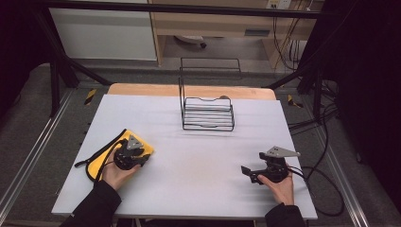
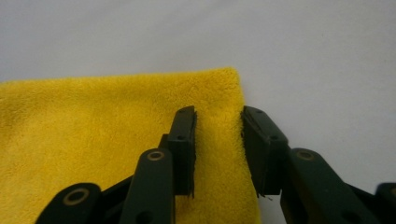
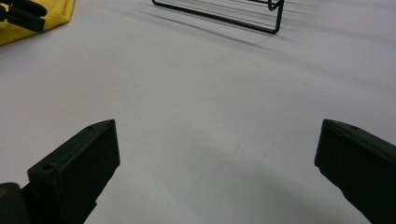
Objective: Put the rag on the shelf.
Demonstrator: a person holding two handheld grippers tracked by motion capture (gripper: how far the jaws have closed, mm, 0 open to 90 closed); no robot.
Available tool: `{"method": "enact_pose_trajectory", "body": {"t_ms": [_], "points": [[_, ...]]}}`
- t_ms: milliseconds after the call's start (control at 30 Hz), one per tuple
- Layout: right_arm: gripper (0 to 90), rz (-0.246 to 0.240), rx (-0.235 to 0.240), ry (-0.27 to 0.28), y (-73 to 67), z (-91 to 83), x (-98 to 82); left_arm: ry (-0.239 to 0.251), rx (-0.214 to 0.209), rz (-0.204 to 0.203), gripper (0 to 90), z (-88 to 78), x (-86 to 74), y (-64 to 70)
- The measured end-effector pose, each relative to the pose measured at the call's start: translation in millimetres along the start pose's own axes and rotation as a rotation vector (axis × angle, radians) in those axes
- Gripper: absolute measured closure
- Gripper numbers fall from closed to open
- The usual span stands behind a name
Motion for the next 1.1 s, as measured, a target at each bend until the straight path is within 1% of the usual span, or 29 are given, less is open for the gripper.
{"method": "enact_pose_trajectory", "body": {"t_ms": [67,100,233,300,500,567,633,667,733,800,867,933,1000,1100], "points": [[0.6,-0.001,-0.001,0.001,0.1,0.0,0.0,-0.004,0.011,0.001,70.3,0.3,0.3,0.3],[0.6,-0.001,-0.001,0.001,0.1,0.0,0.0,-0.006,0.014,0.001,70.3,0.4,0.4,0.3],[0.5,0.001,0.0,0.001,-0.1,-0.1,0.0,-0.015,0.028,0.001,75.5,0.5,0.9,0.4],[0.6,0.001,0.002,0.0,-0.2,0.0,0.0,-0.015,0.025,-0.011,80.0,0.4,1.1,-0.4],[0.6,0.001,0.004,0.0,-0.2,0.3,0.0,-0.015,0.009,-0.03,83.2,-0.6,2.1,-2.8],[0.6,-0.002,0.004,-0.003,0.0,0.4,-0.1,-0.008,0.0,-0.044,84.2,-1.9,2.1,-4.6],[0.7,0.002,0.005,0.0,-0.2,0.3,0.1,0.009,-0.018,-0.075,84.3,-4.9,2.3,-7.5],[0.7,-0.003,0.004,0.001,0.2,0.3,0.2,0.013,-0.023,-0.081,84.5,-6.5,2.7,-8.5],[0.7,-0.001,0.005,-0.001,0.1,0.3,0.2,0.035,-0.026,-0.106,84.5,-12.3,5.4,-9.8],[0.7,-0.002,0.005,-0.003,0.1,0.6,0.1,0.047,-0.02,-0.11,84.6,-17.6,7.8,-10.0],[0.7,-0.004,0.005,-0.004,0.2,0.8,0.1,0.053,-0.016,-0.114,84.6,-21.2,10.1,-8.4],[0.7,-0.006,0.005,-0.004,0.3,0.9,0.2,0.053,-0.018,-0.106,84.7,-23.0,12.7,-5.5],[0.7,-0.005,0.004,-0.005,0.2,0.9,0.2,0.053,-0.018,-0.115,84.6,-23.9,15.8,-1.6],[0.7,-0.005,0.005,-0.006,-0.2,1.0,0.2,0.055,-0.022,-0.117,84.6,-24.2,20.9,4.9]]}}
Point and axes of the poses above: each handheld gripper's, and its own axes: z roughly forward along the jaws, x roughly out of its top, y roughly to its right, the point moved 3 cm from there along z, roughly forward along the jaws, and after that the axes turned 12 degrees about z, right-handed, at the moved point
